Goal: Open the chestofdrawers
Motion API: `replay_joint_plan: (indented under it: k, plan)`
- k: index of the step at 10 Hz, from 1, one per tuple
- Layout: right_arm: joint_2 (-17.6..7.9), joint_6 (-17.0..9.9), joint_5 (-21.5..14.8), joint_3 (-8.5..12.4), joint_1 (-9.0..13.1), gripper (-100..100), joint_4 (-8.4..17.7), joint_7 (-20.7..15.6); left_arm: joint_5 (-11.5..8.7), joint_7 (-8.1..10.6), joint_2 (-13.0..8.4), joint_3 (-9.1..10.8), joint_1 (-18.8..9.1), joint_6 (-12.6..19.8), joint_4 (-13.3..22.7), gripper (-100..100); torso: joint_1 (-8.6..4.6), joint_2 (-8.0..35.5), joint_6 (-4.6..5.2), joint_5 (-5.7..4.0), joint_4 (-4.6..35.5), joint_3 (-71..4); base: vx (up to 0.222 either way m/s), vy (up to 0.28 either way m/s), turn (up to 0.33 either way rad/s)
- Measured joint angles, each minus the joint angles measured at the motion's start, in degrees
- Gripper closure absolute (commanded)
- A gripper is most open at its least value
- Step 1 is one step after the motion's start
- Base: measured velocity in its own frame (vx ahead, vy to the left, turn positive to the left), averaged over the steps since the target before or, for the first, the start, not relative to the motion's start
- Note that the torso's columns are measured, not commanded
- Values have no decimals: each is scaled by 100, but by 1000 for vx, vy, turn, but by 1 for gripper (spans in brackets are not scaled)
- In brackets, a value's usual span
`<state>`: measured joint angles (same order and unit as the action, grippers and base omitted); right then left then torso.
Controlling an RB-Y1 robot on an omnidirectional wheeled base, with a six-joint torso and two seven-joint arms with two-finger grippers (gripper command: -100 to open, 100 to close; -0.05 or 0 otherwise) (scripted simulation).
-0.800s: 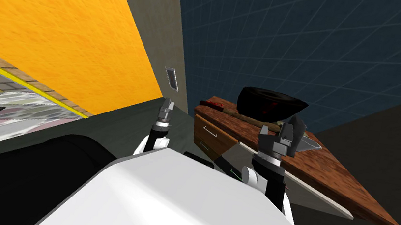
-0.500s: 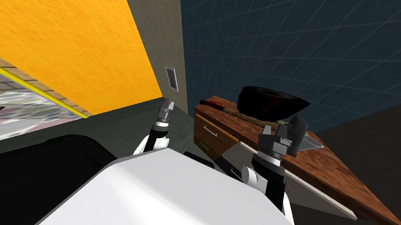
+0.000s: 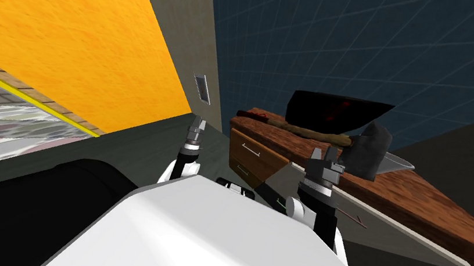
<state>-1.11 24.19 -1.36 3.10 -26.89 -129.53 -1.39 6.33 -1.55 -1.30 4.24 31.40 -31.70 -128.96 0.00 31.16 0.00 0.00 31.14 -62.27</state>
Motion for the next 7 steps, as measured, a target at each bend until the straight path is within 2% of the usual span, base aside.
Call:
replay_joint_plan:
  k: [1,2,4,7]
  plan:
    - [0,0,0,0,0,0,0,0,0,0,0,0,0,0,0,0,0,423,0,0,423,-846,0,0,0]
    - [0,0,0,0,0,-100,0,0,0,0,0,0,0,0,0,0,0,846,0,0,846,-1692,8,11,-6]
    - [-203,60,-10,12,21,-100,48,-135,0,0,1,0,1,1,3,0,6,1091,0,2,1090,-2199,11,32,-11]
    - [-508,237,-41,68,98,-100,182,-568,0,0,1,-1,1,1,3,0,7,1110,0,2,1113,-2231,21,55,-15]
